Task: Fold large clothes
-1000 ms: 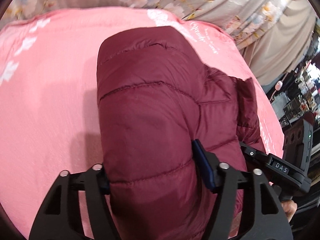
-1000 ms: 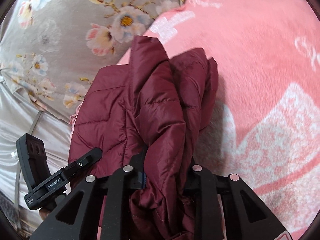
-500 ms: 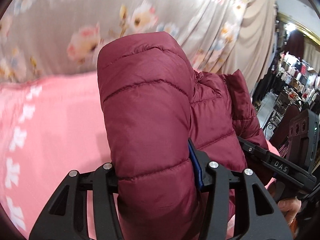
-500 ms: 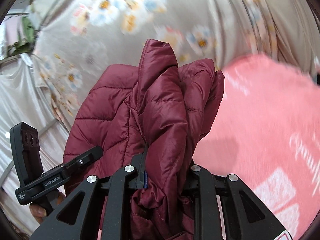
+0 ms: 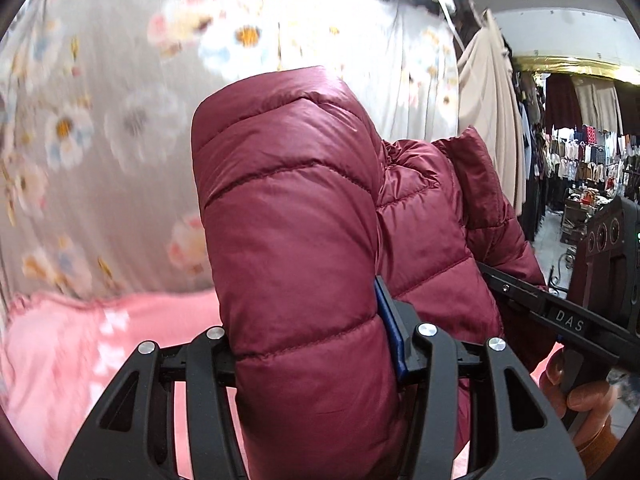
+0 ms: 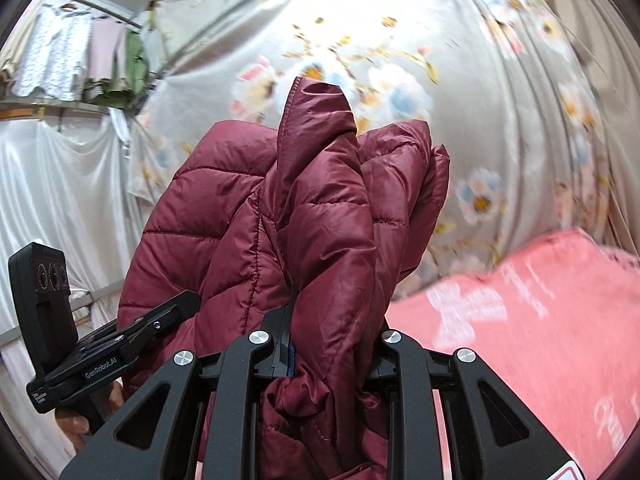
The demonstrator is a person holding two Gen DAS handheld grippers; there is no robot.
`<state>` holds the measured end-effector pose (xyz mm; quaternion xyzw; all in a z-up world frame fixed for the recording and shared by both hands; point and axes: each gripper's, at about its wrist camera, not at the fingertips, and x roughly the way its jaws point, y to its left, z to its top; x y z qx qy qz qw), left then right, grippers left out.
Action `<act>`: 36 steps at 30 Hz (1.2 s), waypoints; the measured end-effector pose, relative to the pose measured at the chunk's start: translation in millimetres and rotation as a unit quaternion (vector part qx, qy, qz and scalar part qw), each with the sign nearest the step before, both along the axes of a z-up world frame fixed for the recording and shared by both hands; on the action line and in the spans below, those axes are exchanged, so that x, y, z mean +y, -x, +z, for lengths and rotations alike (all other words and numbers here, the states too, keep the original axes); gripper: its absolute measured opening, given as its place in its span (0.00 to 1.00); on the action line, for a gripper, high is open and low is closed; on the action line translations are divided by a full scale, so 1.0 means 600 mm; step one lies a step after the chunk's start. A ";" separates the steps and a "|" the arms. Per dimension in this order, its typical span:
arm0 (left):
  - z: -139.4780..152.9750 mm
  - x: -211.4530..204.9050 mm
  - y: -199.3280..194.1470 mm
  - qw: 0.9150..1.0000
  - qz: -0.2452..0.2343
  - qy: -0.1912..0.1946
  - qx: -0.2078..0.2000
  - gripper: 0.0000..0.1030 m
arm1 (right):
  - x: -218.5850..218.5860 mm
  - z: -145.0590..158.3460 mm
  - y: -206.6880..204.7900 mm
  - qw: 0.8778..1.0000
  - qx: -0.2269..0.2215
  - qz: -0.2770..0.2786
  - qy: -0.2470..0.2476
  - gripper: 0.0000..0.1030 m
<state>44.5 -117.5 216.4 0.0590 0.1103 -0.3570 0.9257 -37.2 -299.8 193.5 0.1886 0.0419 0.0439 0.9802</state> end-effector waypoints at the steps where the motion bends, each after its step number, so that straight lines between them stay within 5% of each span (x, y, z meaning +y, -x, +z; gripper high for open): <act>1: 0.006 0.008 0.004 1.000 0.002 0.002 -0.009 0.47 | 0.008 0.013 -0.005 1.000 -0.009 0.005 0.006 0.20; 8: 0.057 0.071 -0.002 0.996 0.020 0.023 -0.083 0.47 | 0.063 0.077 -0.047 0.997 -0.045 0.037 0.041 0.21; 14: 0.066 0.123 -0.034 0.994 0.033 0.025 -0.102 0.47 | 0.092 0.065 -0.126 0.997 -0.020 0.064 0.029 0.21; 25: -0.064 0.173 -0.212 0.998 0.064 0.005 0.005 0.47 | 0.126 -0.087 -0.307 0.993 0.086 0.086 -0.006 0.21; 36: -0.254 0.184 -0.353 0.987 0.092 -0.034 0.124 0.47 | 0.125 -0.297 -0.436 0.974 0.208 0.078 -0.045 0.21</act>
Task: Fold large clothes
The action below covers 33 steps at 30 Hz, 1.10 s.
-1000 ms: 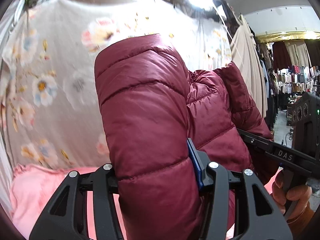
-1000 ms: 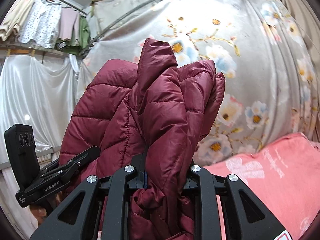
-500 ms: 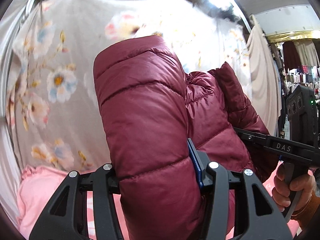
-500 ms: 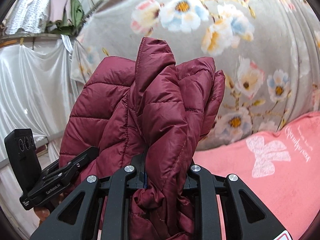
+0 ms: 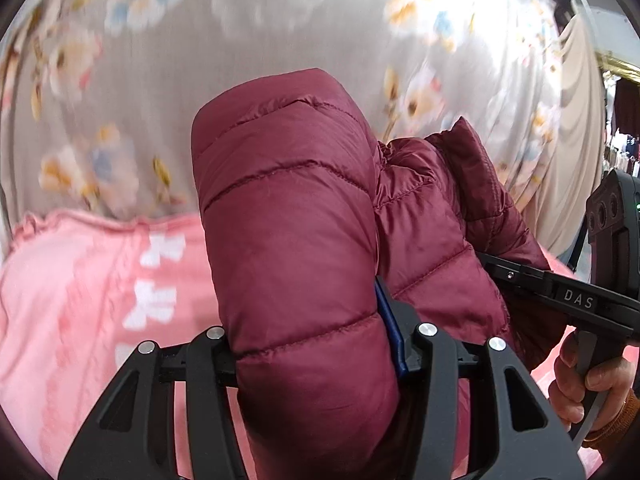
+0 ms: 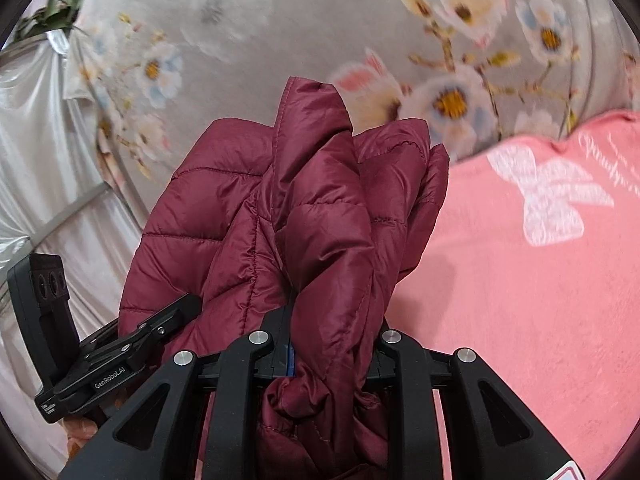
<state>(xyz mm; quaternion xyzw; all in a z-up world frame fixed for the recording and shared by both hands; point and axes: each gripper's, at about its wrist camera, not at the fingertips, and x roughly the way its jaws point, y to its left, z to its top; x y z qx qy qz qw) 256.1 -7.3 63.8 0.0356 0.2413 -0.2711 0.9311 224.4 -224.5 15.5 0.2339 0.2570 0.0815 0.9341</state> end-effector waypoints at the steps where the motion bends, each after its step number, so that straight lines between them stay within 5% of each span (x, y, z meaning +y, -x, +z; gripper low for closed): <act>1: -0.017 -0.003 -0.009 1.000 0.001 -0.005 0.011 0.47 | -0.002 -0.011 -0.005 1.000 0.006 -0.002 -0.003 0.21; 13: -0.136 -0.040 -0.062 0.996 -0.007 -0.054 0.069 0.46 | -0.028 -0.127 -0.034 0.997 0.067 -0.019 -0.023 0.21; 33: -0.206 -0.035 -0.089 0.994 0.003 -0.054 0.099 0.53 | -0.024 -0.176 -0.053 0.996 0.085 -0.025 0.010 0.27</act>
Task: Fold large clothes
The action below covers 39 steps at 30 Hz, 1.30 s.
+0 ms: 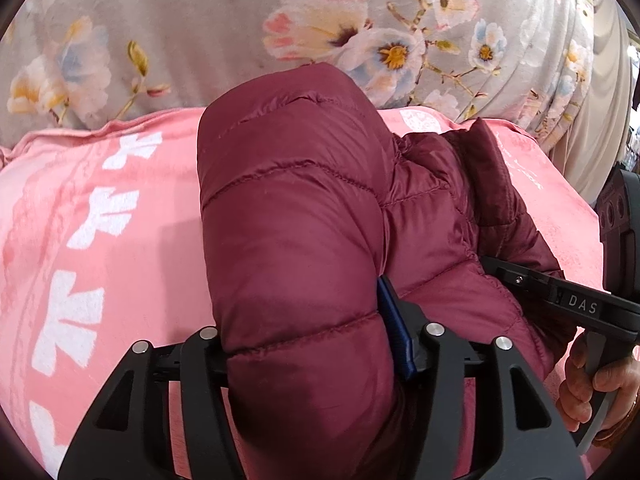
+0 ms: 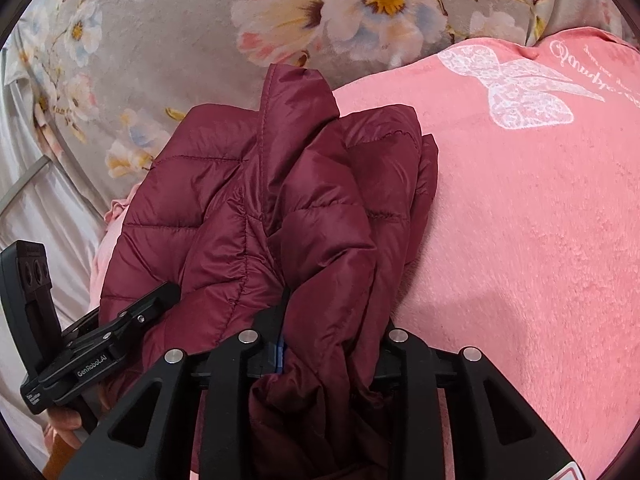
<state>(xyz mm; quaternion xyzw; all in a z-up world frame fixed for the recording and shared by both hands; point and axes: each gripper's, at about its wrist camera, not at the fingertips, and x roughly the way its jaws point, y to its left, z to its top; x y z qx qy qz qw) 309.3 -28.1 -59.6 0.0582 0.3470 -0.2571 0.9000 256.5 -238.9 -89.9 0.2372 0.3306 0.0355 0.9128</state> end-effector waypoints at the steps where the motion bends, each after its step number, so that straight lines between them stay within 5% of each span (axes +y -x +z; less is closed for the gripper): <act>1: -0.002 0.002 -0.002 1.000 0.001 0.003 0.002 0.53 | 0.000 -0.002 -0.002 1.000 0.002 0.000 0.002 0.28; 7: -0.014 0.014 -0.007 1.000 0.011 0.016 0.008 0.59 | -0.027 0.018 0.012 1.000 0.016 0.007 -0.015 0.40; 11: 0.009 0.043 0.008 0.998 0.043 0.036 0.005 0.63 | -0.067 0.064 0.078 0.999 -0.021 -0.035 -0.033 0.48; 13: 0.035 0.065 0.028 0.997 0.060 0.044 -0.009 0.65 | -0.068 0.096 0.098 0.999 -0.033 -0.036 -0.006 0.43; 15: 0.070 0.083 0.048 0.996 0.070 0.050 -0.028 0.66 | -0.043 0.127 0.103 0.998 -0.037 -0.035 0.047 0.23; 17: 0.114 0.090 0.062 0.993 0.093 0.048 -0.048 0.66 | -0.004 0.144 0.093 0.994 -0.031 -0.028 0.103 0.13; 20: 0.149 0.077 0.059 0.989 0.140 0.036 -0.038 0.66 | 0.043 0.130 0.064 0.987 -0.006 -0.005 0.162 0.04; 29: 0.048 0.036 0.021 0.979 0.192 -0.009 0.064 0.60 | 0.045 0.044 0.029 0.982 0.046 -0.015 0.185 0.02; 39: 0.000 0.020 0.022 0.978 0.197 -0.043 0.049 0.63 | 0.040 -0.002 0.027 0.983 0.047 -0.013 0.177 0.02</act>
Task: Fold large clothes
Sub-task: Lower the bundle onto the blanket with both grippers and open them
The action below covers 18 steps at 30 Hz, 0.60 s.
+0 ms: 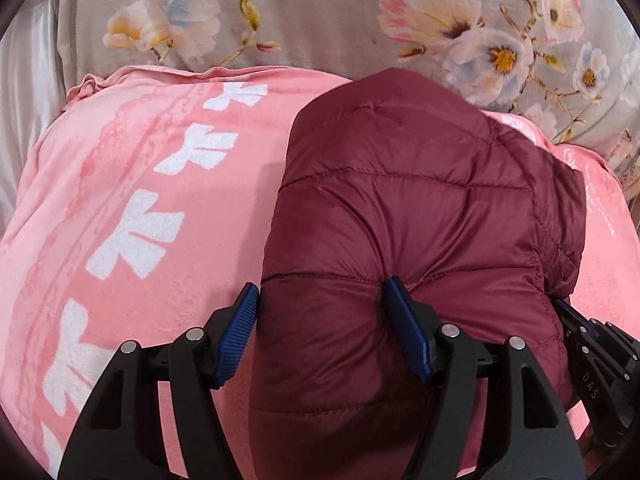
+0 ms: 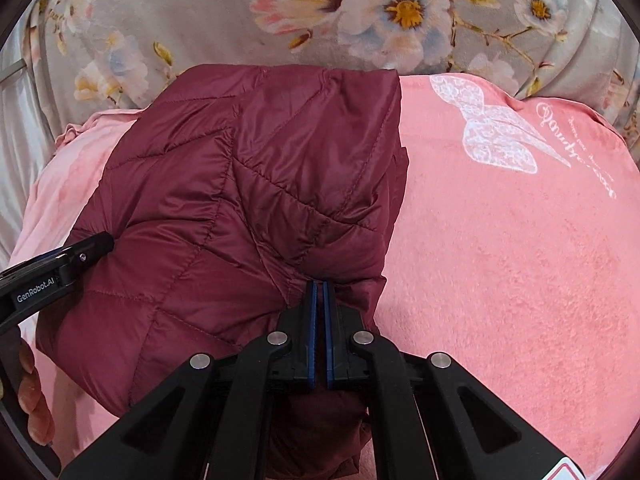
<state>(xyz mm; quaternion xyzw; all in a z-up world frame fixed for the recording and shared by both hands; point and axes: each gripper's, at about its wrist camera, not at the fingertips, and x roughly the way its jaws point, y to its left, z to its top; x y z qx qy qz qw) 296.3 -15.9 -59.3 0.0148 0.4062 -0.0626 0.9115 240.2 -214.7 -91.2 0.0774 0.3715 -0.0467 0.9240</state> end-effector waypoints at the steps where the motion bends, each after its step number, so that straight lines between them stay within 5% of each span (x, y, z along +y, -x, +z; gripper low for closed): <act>1: -0.004 0.000 -0.001 1.000 0.000 0.002 0.001 0.64 | 0.000 -0.003 0.002 1.000 -0.003 -0.001 0.002 0.01; 14: -0.026 -0.007 0.005 1.000 0.013 -0.001 -0.015 0.66 | -0.009 0.006 0.009 1.000 -0.014 -0.002 -0.009 0.02; 18: -0.020 -0.008 0.015 1.000 0.015 -0.005 -0.025 0.66 | -0.005 0.047 0.064 0.999 -0.039 -0.011 -0.022 0.11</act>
